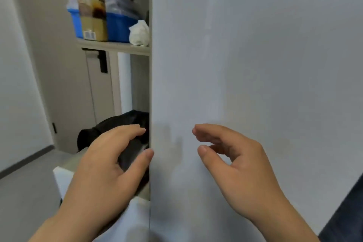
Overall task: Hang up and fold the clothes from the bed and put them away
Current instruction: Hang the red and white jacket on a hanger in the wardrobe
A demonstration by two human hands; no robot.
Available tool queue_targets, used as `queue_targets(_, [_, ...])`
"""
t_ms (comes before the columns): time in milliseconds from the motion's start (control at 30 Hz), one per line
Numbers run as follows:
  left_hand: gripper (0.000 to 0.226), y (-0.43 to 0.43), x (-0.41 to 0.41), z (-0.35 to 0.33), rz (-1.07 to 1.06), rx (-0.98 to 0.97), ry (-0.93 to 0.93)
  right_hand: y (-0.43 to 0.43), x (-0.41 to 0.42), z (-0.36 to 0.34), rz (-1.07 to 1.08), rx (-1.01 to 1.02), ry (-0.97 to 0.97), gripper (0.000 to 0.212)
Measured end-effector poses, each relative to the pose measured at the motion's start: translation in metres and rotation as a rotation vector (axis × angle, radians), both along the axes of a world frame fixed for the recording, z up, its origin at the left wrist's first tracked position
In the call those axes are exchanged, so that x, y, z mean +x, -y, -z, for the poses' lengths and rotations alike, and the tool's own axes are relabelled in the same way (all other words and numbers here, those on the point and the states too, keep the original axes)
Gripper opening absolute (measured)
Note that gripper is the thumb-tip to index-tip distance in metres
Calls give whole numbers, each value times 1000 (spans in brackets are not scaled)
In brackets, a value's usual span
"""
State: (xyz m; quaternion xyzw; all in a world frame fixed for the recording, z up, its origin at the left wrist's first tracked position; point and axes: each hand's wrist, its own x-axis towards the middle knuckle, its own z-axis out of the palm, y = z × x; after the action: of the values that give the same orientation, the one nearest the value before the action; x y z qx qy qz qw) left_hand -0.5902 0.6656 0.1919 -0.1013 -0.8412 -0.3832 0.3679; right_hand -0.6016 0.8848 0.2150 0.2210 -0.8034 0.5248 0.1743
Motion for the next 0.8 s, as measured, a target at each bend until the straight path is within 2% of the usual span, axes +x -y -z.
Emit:
queue_targets(300, [17, 106, 39, 50, -381, 53, 108, 107, -42, 48, -261, 100, 71, 32])
queue_targets(433, [39, 145, 57, 58, -526, 42, 143, 159, -55, 66, -328, 196, 17, 35])
queue_targets(633, [66, 215, 119, 52, -685, -21, 272, 251, -43, 65, -465, 228, -58, 34])
queue_targets(700, [66, 239, 148, 49, -739, -36, 300, 282, -28, 61, -526, 227, -71, 32])
queue_targets(800, [53, 266, 195, 48, -825, -10, 300, 321, 2, 57, -613, 217, -100, 32])
